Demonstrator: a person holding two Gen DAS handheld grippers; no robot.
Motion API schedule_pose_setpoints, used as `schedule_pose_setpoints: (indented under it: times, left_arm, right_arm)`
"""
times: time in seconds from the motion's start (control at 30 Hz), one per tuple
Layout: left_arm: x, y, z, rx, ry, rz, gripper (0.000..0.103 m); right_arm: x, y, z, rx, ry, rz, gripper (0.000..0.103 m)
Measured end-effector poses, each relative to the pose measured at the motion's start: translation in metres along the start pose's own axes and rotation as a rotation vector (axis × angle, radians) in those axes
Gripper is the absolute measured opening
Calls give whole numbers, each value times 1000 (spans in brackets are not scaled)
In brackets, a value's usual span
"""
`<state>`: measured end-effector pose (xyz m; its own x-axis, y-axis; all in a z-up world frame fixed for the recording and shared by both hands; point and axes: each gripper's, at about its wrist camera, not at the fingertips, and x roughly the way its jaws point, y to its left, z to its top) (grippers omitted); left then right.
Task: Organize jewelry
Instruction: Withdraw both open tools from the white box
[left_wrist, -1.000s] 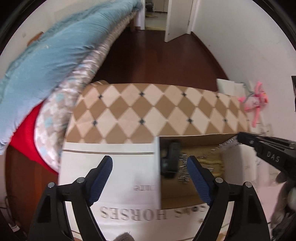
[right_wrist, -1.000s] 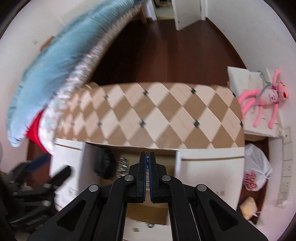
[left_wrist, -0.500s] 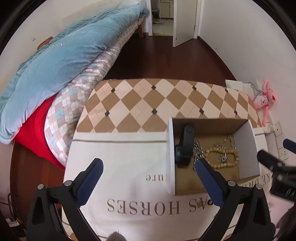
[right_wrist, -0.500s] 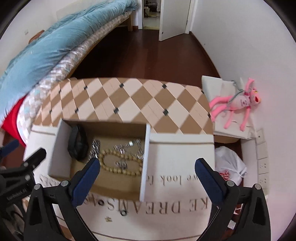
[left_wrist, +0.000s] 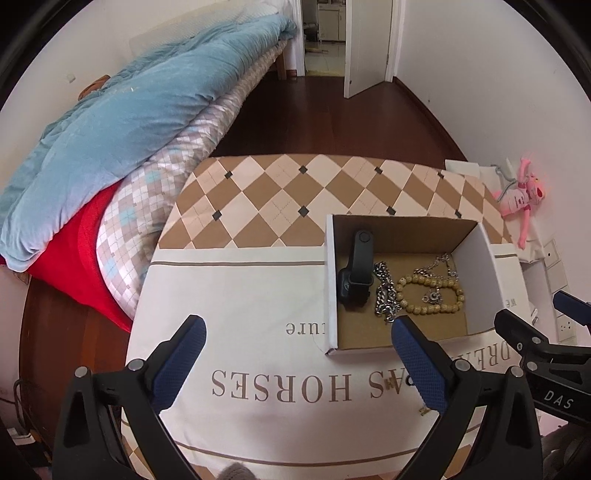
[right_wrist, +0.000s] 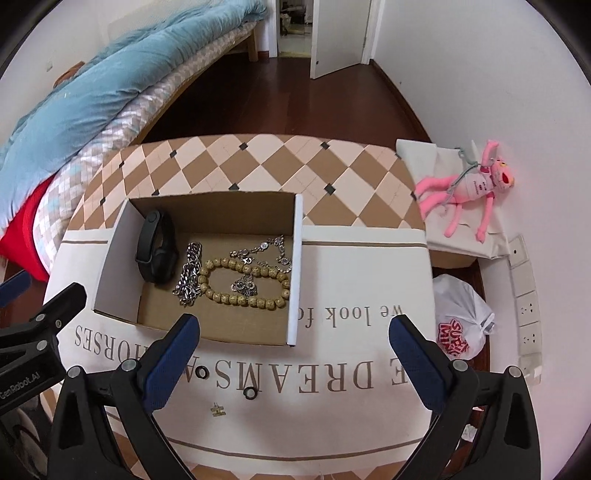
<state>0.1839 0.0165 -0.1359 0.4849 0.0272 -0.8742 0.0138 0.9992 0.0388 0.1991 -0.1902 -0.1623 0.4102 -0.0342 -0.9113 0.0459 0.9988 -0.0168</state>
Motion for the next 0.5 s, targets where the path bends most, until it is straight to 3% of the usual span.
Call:
schedule_pose_setpoints:
  times: [0.2, 0.5]
  left_arm:
    - [-30, 1, -5, -20, -49, 19, 103]
    - [-80, -4, -17, -4, -119, -16, 103]
  right_arm:
    - [-31, -9, -9, 26, -63, -30, 103]
    - [-96, -14, -24, 54, -187, -51, 103]
